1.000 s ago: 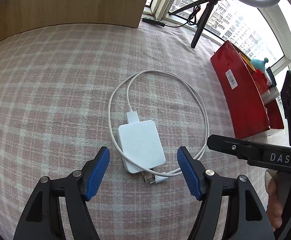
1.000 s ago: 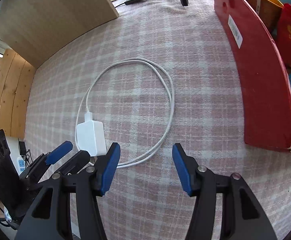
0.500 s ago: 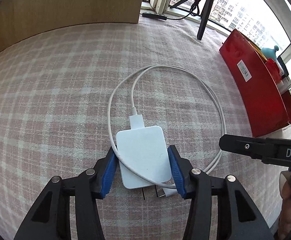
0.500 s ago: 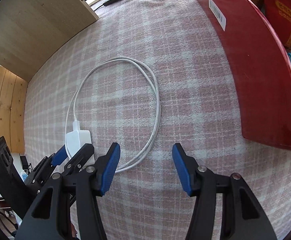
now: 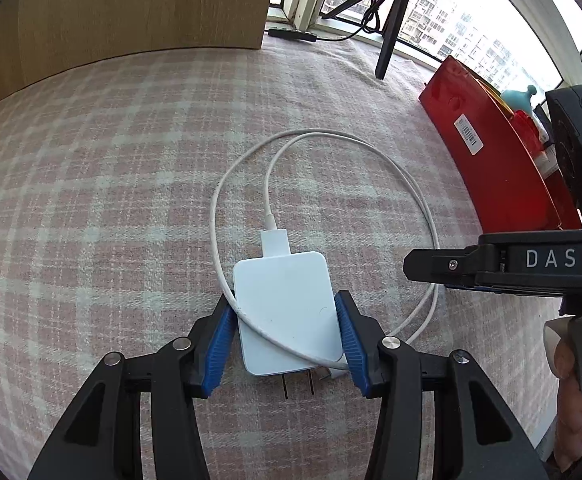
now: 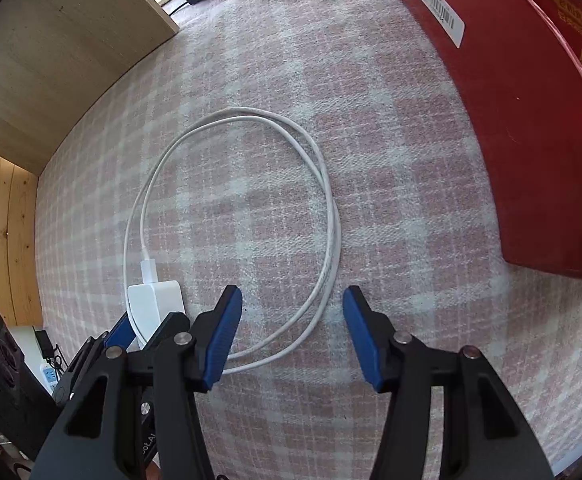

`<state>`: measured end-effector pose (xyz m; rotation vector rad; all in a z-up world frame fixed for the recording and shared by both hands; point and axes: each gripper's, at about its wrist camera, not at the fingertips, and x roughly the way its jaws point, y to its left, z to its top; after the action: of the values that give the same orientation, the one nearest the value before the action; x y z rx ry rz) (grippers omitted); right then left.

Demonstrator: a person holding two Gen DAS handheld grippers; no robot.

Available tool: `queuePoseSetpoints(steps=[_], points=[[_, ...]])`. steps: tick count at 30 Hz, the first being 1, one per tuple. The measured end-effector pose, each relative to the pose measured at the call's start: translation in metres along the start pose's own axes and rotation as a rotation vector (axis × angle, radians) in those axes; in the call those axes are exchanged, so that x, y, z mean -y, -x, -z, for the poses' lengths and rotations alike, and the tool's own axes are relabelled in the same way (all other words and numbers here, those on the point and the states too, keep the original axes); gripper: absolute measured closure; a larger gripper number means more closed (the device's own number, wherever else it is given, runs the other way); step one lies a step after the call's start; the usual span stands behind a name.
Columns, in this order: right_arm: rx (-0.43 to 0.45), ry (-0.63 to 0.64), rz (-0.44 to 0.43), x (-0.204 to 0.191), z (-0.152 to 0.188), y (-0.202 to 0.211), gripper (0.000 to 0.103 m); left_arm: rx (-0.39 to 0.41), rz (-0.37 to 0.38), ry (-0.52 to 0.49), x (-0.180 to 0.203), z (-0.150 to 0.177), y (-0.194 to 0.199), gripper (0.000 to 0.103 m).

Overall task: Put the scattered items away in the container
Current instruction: 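Close the left tool on the white power adapter, then lift the adapter and cable with the left tool toward the red box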

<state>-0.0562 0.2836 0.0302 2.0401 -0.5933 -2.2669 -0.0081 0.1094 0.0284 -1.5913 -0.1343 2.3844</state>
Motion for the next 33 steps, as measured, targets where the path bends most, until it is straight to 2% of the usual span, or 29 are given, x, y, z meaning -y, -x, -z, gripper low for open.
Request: queuePoseSetpoints(steps=[1, 2, 3, 4, 10, 13, 20, 27, 33], points=[[0.002, -0.003, 0.004, -0.001, 0.000, 0.000, 0.068, -0.003, 0.006, -0.015, 0.001, 0.000, 0.000, 0.056], [0.005, -0.007, 0.009, -0.001, 0.000, -0.001, 0.071, -0.006, 0.012, -0.029, 0.001, 0.001, 0.000, 0.056], [0.000, -0.009, -0.003, -0.001, 0.001, -0.002, 0.084, -0.007, 0.016, -0.036, 0.001, 0.001, 0.000, 0.056], [-0.007, -0.011, -0.019, 0.000, 0.001, -0.003, 0.091, -0.008, 0.020, -0.043, 0.000, 0.001, 0.001, 0.056], [-0.016, -0.091, -0.129, 0.018, 0.003, 0.000, 0.095, -0.006, 0.053, -0.051, -0.006, 0.002, 0.005, 0.057], [0.007, -0.115, -0.177, 0.023, 0.006, 0.009, 0.096, 0.002, 0.074, -0.050, -0.010, 0.003, 0.011, 0.057], [0.083, -0.060, -0.211, 0.018, 0.018, 0.037, 0.097, 0.013, 0.103, -0.032, -0.016, 0.007, 0.022, 0.057], [0.157, -0.014, -0.254, 0.013, 0.028, 0.067, 0.097, 0.066, 0.146, -0.002, -0.020, 0.002, 0.050, 0.057], [0.241, 0.003, -0.285, 0.018, 0.041, 0.105, 0.097, 0.108, 0.125, -0.086, 0.008, -0.013, 0.070, 0.057]])
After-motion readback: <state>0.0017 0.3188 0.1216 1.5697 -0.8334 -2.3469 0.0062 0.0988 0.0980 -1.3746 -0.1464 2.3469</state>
